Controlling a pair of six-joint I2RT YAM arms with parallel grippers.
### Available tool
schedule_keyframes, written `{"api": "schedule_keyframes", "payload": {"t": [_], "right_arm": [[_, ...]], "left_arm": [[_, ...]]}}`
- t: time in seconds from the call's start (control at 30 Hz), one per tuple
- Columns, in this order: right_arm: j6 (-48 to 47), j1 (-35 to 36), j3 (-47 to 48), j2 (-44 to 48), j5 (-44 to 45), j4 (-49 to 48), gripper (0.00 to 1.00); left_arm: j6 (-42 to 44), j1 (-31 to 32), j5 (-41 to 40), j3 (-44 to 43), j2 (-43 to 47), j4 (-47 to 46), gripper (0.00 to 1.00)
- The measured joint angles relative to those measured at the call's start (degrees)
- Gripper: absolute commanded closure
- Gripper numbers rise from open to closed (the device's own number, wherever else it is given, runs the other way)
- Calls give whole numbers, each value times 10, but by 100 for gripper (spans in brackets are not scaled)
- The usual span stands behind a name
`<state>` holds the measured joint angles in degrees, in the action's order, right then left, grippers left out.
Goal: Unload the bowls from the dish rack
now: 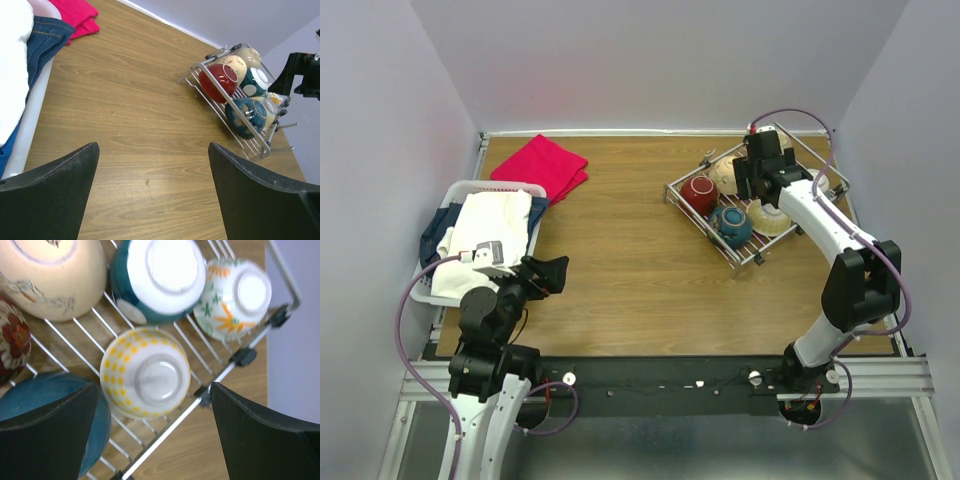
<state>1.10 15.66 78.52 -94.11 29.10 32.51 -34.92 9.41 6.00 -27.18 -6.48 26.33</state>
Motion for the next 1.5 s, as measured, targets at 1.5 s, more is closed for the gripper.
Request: {"api": "schedule_keyframes", "payload": {"t": [1.5], "right_arm": [[-401,-12,-2,-203,9,-304,3]], "left_arm": [[-2,0,-25,0,-46,12,1]]}}
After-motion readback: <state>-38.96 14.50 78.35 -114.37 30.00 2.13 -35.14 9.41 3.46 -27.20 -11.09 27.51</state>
